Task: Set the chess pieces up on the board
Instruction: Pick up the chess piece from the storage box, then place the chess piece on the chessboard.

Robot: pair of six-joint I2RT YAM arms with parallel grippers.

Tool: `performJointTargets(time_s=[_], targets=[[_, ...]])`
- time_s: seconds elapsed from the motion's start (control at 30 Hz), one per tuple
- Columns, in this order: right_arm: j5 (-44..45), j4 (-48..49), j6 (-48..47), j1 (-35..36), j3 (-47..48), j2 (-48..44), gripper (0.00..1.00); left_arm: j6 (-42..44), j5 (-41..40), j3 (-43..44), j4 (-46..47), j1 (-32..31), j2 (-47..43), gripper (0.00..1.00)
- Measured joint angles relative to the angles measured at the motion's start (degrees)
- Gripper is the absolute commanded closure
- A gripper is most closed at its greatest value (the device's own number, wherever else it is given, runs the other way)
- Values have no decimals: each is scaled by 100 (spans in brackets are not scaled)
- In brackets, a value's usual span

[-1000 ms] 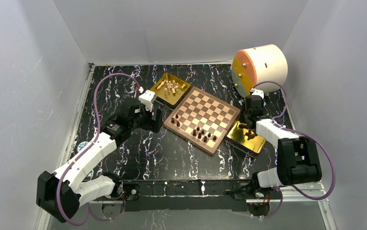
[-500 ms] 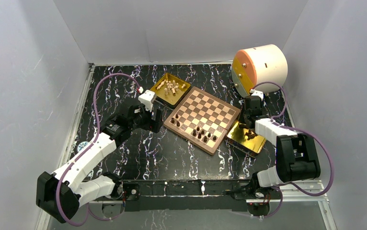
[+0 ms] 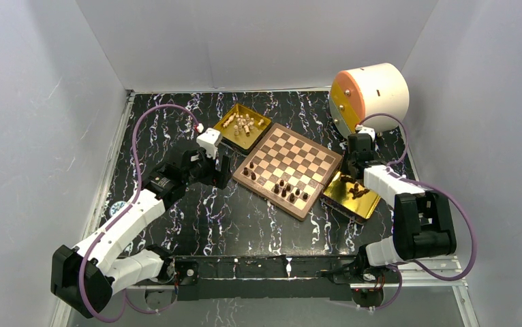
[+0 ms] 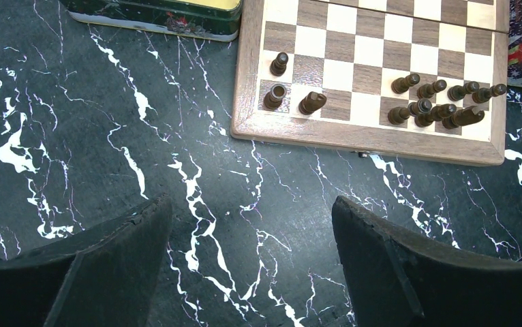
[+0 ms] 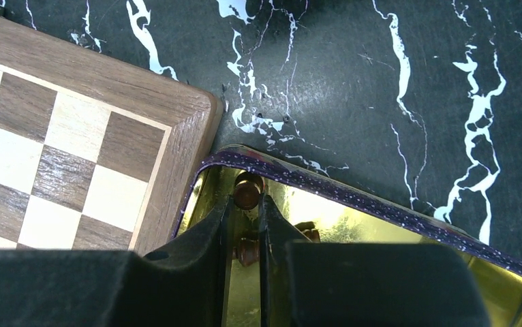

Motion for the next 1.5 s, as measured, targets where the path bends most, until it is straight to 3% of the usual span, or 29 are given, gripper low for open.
performJointTargets(time_s=[0.33,1.03,1.33,1.5], targets=[[-39,-857,-17,0,496,-181,82,0,-4,0,0,-4,0,16],[-234,-1281,-214,0,741,-120,83,0,-2,-15,2,-4,-26,16],[-466,-1884,-114,125,1025,-977,83,-2,-26,-22,2,-4,-26,11],[-557,-2164,26,614,1001,-1725,83,-2,-72,-22,2,-4,-20,9]])
